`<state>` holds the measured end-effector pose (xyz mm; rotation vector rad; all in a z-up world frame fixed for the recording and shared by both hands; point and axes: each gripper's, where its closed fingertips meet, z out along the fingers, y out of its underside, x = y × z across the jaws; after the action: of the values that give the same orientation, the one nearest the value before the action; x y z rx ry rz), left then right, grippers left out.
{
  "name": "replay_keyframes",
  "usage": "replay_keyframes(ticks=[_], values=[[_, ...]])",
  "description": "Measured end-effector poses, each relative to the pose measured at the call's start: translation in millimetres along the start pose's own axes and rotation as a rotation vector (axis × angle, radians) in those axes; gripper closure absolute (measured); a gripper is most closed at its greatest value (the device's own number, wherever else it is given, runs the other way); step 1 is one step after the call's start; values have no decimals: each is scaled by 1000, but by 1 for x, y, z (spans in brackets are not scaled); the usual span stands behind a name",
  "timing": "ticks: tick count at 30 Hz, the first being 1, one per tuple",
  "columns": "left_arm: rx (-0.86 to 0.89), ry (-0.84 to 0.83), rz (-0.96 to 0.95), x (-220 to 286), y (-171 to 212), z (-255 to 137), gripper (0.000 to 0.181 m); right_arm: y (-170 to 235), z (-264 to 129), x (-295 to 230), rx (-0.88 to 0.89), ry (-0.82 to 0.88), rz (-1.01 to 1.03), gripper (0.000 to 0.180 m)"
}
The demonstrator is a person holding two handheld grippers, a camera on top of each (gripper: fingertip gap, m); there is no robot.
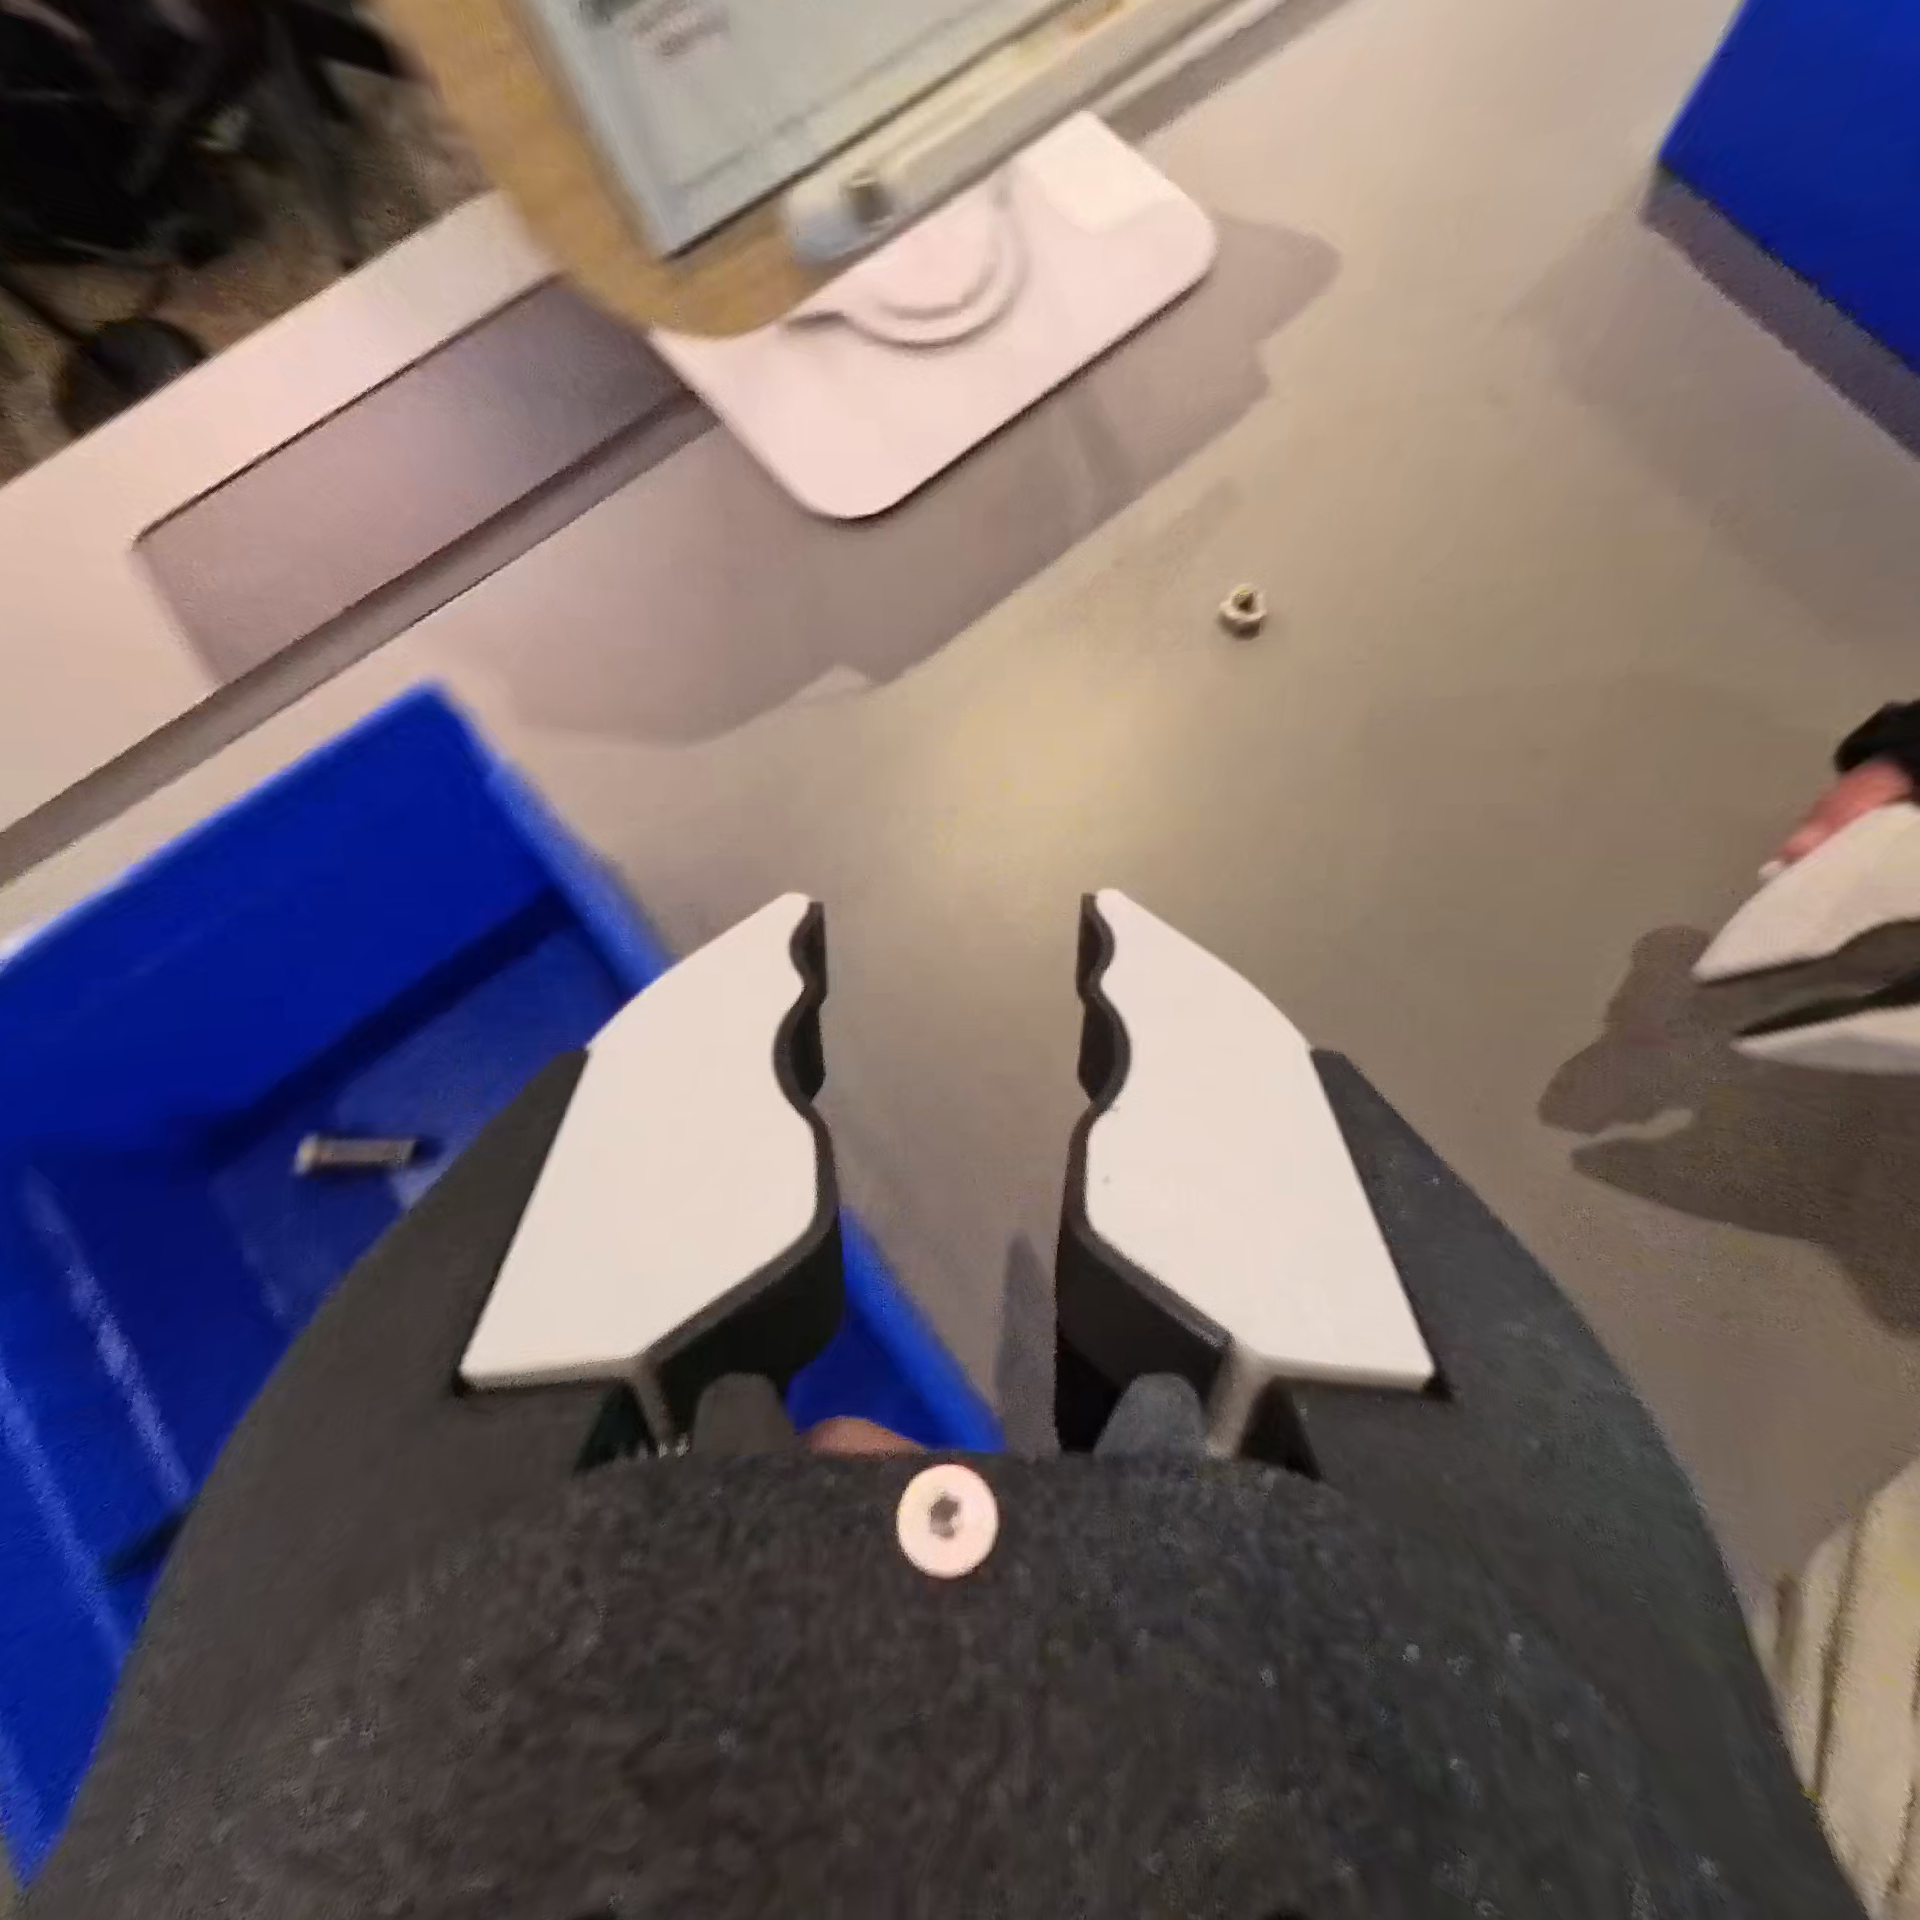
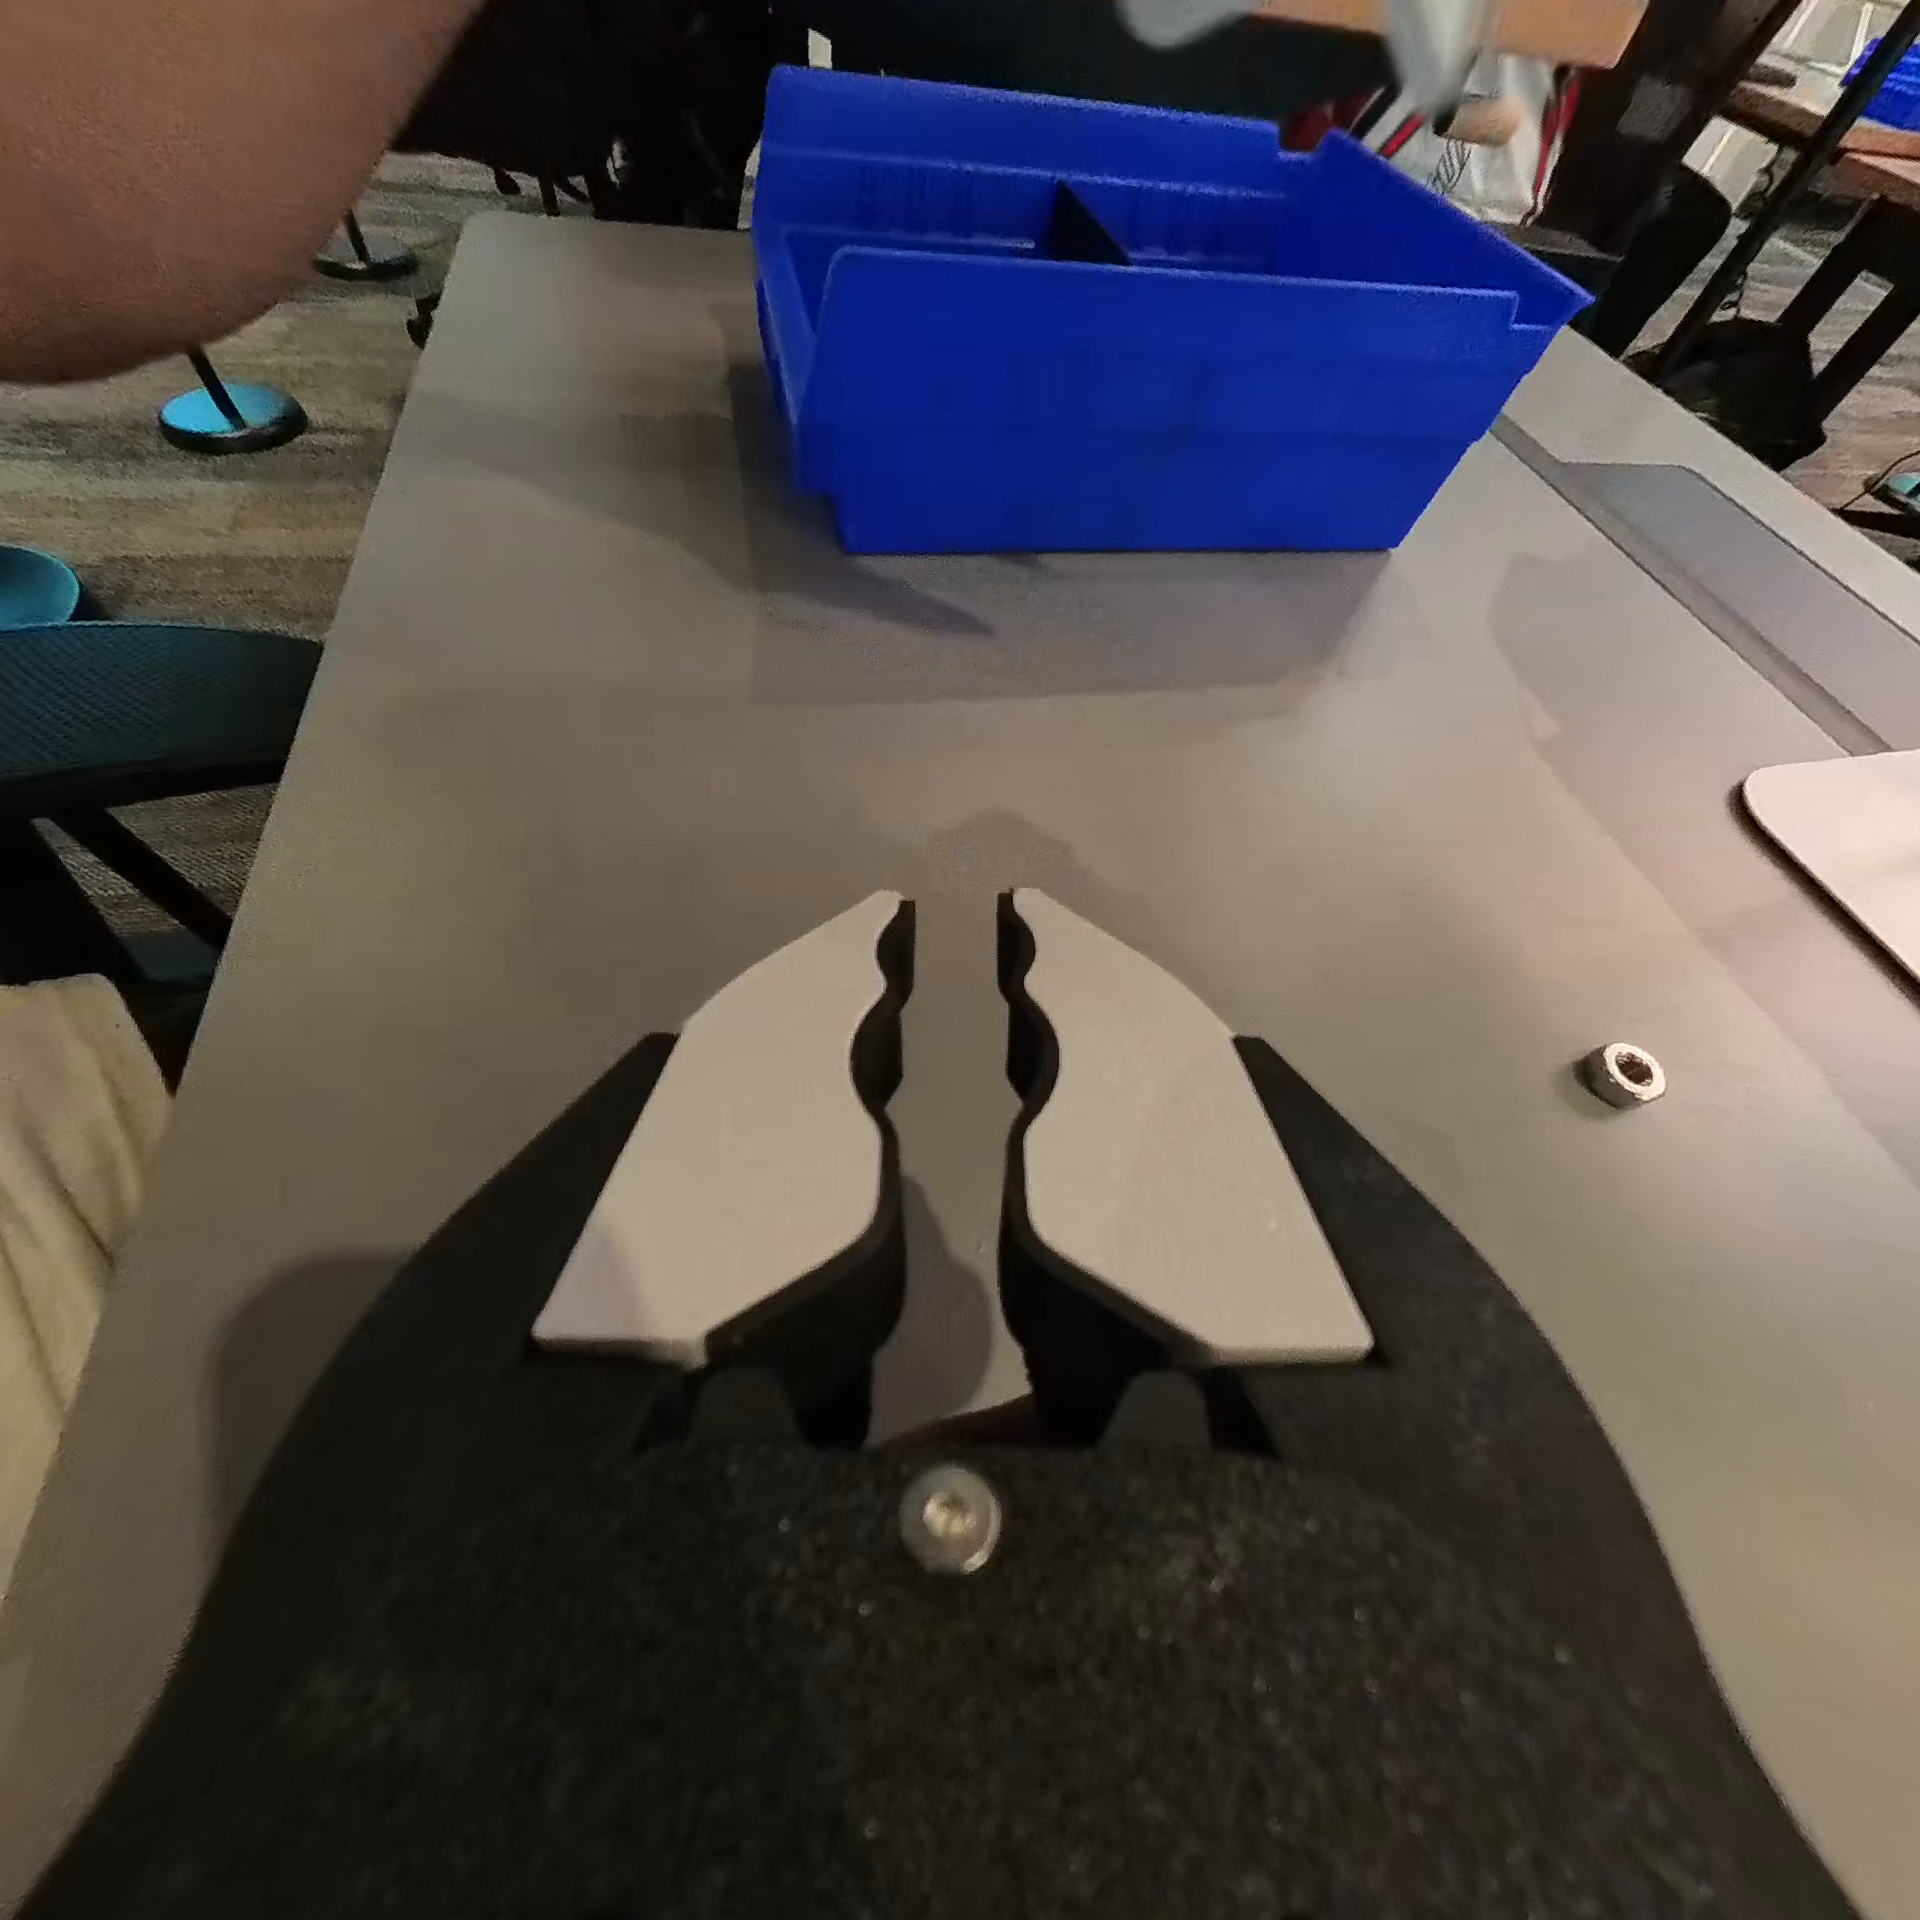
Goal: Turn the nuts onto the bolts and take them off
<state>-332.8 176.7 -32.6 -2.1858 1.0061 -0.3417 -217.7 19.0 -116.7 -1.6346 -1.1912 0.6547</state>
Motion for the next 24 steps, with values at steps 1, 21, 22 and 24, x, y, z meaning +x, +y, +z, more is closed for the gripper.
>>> replay_keyframes(ticks=[1, 21, 22, 24], values=[[31, -27, -34, -11, 15, -15, 134, -1, 0, 0, 3, -1, 5, 165], [-85, -273, 338, -138, 95, -58, 129, 8, -1, 1, -52, -32, 51, 165], [-167, -275, 443, -153, 93, -51, 131, 9, -1, 0, -55, -36, 52, 165], [-359, -264, 641, -184, 95, -33, 131, 10, 0, 1, -60, -41, 62, 165]])
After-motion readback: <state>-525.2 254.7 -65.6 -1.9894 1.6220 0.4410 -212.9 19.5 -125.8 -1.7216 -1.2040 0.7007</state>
